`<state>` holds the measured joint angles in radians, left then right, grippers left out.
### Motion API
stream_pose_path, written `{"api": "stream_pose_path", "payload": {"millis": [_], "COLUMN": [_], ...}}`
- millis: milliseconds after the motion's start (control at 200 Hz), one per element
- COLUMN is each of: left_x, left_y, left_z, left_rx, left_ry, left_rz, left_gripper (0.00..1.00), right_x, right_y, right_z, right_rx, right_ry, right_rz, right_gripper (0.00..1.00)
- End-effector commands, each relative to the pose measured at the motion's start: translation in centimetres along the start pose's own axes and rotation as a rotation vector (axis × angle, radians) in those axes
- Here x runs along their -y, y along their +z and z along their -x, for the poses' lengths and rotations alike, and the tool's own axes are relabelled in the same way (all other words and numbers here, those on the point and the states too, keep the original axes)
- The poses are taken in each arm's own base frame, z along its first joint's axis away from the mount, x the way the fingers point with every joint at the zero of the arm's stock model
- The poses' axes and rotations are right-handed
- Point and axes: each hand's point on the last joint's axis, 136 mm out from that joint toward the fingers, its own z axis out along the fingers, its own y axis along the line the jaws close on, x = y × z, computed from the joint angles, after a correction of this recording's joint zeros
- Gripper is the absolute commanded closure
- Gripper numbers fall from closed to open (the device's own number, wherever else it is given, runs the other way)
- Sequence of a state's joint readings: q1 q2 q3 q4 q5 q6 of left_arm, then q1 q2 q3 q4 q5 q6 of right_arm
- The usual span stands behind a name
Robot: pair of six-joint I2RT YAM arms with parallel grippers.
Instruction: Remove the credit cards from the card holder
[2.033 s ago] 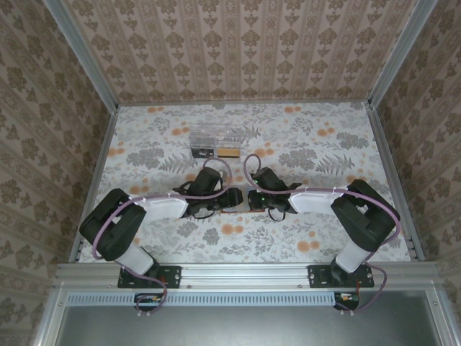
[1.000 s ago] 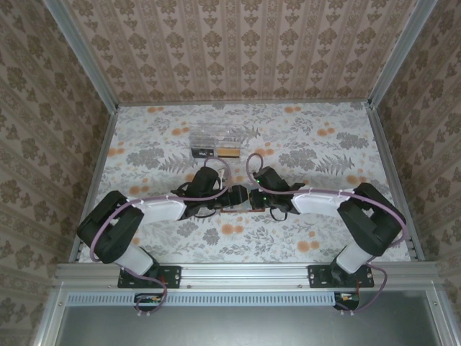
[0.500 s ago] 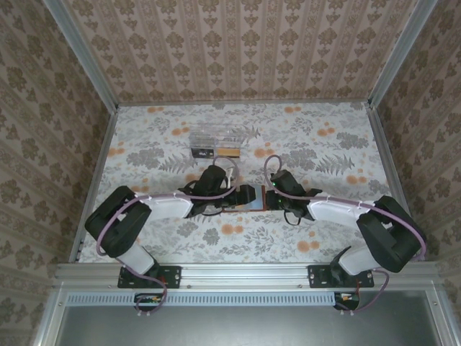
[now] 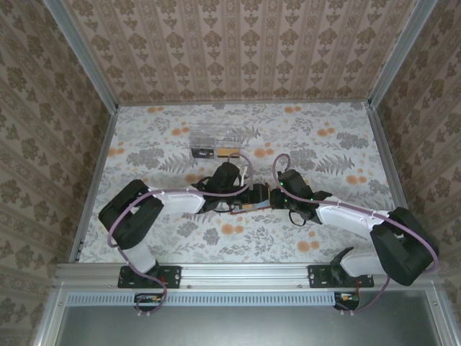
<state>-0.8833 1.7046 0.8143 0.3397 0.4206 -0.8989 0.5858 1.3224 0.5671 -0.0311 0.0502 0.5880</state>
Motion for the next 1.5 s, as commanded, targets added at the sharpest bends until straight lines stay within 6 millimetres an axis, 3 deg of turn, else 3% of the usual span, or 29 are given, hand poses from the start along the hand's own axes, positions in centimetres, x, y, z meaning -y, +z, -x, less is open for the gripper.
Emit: {"api": "stream_pose_path", "payload": {"millis": [0, 235, 365, 560, 790, 1020, 1160, 1305, 1495], "left_x": [2.1, 1.7, 1.8, 0.0, -1.1, 1.5, 1.3, -1.7, -5.7], "left_y": [-0.2, -1.4, 0.2, 2.6, 3.4, -0.3, -3.4, -6.2, -8.8], "left_z": [1.0, 2.0, 2.1, 1.2, 0.5, 2.1, 2.7, 2.1, 0.7], "left_rx": [0.014, 0.063, 0.027, -0.018, -0.04, 0.029, 0.089, 0.135, 0.173], "left_ry": [0.022, 0.032, 0.026, -0.031, -0.059, 0.014, 0.038, 0.01, -0.05], "left_rz": [-0.041, -0.006, -0.012, 0.008, 0.031, 0.045, 0.1, 0.197, 0.286], "left_gripper": [0.17, 0.16, 0.17, 0.19, 0.21, 0.21, 0.2, 0.26, 0.52], "right_x": [0.8, 0.6, 0.8, 1.8, 2.7, 1.6, -0.1, -2.8, -6.9], "right_y": [-0.4, -0.7, -1.4, -2.9, -3.2, -3.1, -3.1, -2.7, -1.0], "right_z": [-0.1, 0.3, 0.8, 0.7, 0.2, 0.3, 0.8, 1.4, 1.3], "right_rx": [0.005, 0.019, 0.039, 0.08, 0.084, 0.08, 0.077, 0.05, -0.022], "right_ry": [0.02, 0.022, 0.026, 0.044, 0.061, 0.052, 0.043, 0.008, -0.033], "right_rz": [-0.026, -0.019, -0.027, -0.041, -0.049, 0.008, 0.084, 0.164, 0.266], "right_gripper": [0.85, 0.84, 0.84, 0.81, 0.8, 0.8, 0.8, 0.8, 0.81]}}
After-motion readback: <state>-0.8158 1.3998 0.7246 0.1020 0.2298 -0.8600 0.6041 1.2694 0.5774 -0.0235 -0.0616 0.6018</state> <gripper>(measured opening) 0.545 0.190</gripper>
